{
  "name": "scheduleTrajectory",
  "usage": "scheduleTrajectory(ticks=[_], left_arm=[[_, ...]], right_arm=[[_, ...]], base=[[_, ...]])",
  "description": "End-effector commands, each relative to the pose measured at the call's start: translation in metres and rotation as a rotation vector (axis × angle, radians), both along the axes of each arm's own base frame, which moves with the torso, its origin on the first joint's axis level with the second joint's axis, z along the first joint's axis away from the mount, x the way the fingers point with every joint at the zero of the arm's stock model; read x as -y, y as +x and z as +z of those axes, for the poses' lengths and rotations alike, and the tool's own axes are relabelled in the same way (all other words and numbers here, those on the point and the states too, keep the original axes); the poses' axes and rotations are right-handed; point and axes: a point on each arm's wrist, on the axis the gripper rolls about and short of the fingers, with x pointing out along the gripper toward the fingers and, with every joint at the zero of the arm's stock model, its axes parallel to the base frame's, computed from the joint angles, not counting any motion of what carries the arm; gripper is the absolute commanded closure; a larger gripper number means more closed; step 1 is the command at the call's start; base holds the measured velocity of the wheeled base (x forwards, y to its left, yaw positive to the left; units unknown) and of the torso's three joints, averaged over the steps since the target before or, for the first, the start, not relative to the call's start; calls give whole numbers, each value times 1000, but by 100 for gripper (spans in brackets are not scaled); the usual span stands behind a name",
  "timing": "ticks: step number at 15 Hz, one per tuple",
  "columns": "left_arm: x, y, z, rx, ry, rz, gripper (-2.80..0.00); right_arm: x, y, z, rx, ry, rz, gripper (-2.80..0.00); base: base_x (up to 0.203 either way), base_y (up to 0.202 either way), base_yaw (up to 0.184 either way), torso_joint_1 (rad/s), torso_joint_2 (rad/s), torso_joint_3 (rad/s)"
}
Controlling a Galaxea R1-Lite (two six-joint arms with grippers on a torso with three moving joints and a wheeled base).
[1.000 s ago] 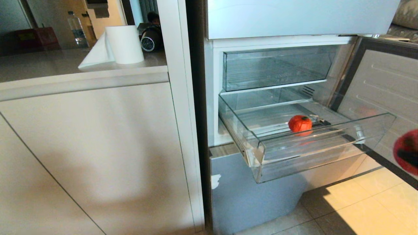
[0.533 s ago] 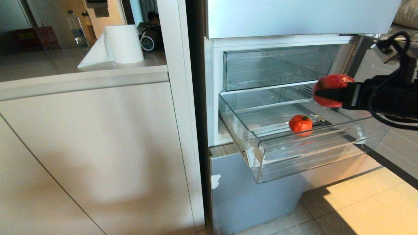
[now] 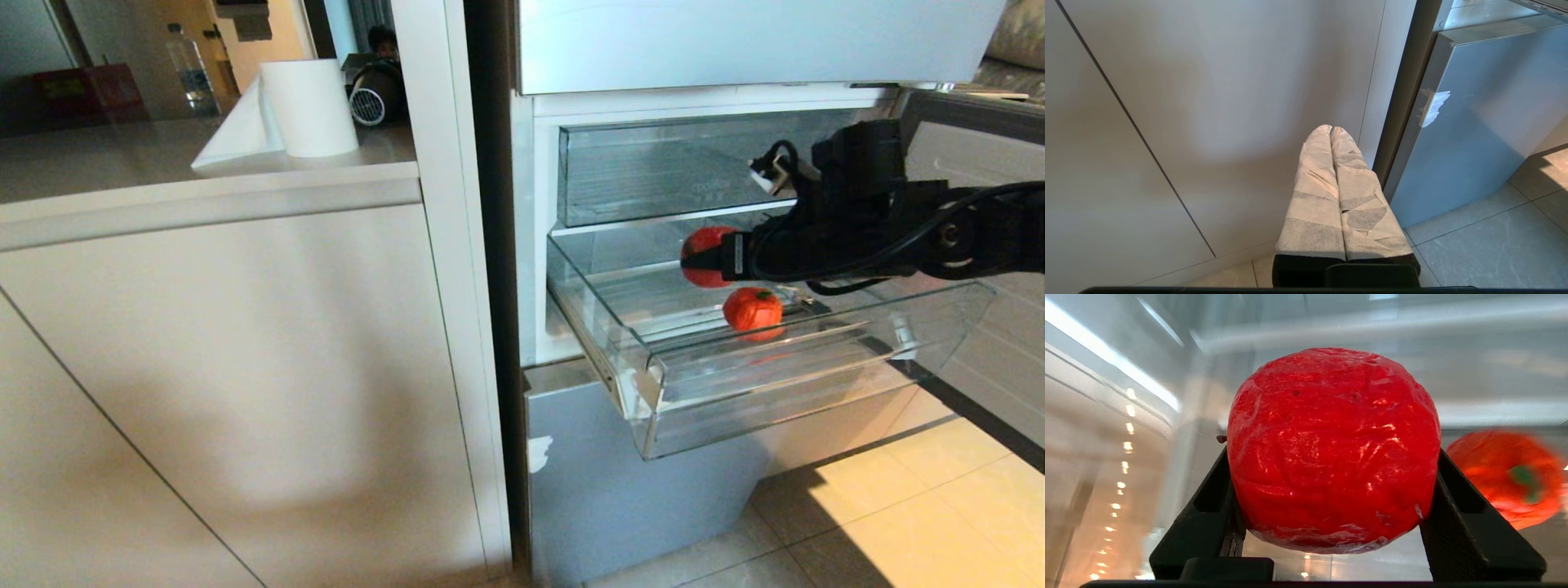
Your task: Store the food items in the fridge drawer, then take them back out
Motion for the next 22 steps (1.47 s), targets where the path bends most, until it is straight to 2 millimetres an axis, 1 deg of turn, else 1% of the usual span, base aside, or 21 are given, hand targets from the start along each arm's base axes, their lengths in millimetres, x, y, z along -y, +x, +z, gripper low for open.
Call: scheduleTrajectory(ticks=[1, 3, 5, 6, 7, 9, 11, 14, 15, 18, 21, 22], left_arm=[[0, 0, 0, 0, -1, 1, 0], [0, 0, 0, 0, -1, 1, 0], [0, 0, 0, 0, -1, 1, 0], [0, 0, 0, 0, -1, 1, 0], [0, 0, 0, 0, -1, 1, 0], [0, 0, 0, 0, -1, 1, 0], [0, 0, 0, 0, -1, 1, 0], [0, 0, 0, 0, -1, 1, 0], [0, 0, 0, 0, -1, 1, 0], [0, 0, 0, 0, -1, 1, 0], [0, 0, 0, 0, -1, 1, 0], [0, 0, 0, 0, -1, 1, 0]], right_arm=[[-5, 19, -23, -53, -11, 3, 0], [-7, 32, -37, -77, -17, 1, 0], [-8, 41, -45, -83, -17, -2, 0], [-7, 45, -47, -83, -16, -6, -210], [-8, 46, -46, -77, -15, -6, -280], [-8, 50, -49, -81, -18, -7, -280], [-8, 50, -49, -83, -25, -22, -280], [-8, 46, -40, -61, -24, -31, -280], [-6, 41, -31, -46, -22, -36, -280], [-3, 16, 1, 16, -10, -33, -280], [0, -23, 39, 93, 6, -19, -280], [0, -38, 45, 101, 7, -9, -280]], base=[[0, 0, 0, 0, 0, 0], [0, 0, 0, 0, 0, 0], [0, 0, 0, 0, 0, 0], [0, 0, 0, 0, 0, 0], [0, 0, 0, 0, 0, 0], [0, 0, 0, 0, 0, 0], [0, 0, 0, 0, 0, 0], [0, 0, 0, 0, 0, 0], [0, 0, 0, 0, 0, 0], [0, 0, 0, 0, 0, 0], [0, 0, 0, 0, 0, 0], [0, 0, 0, 0, 0, 0]])
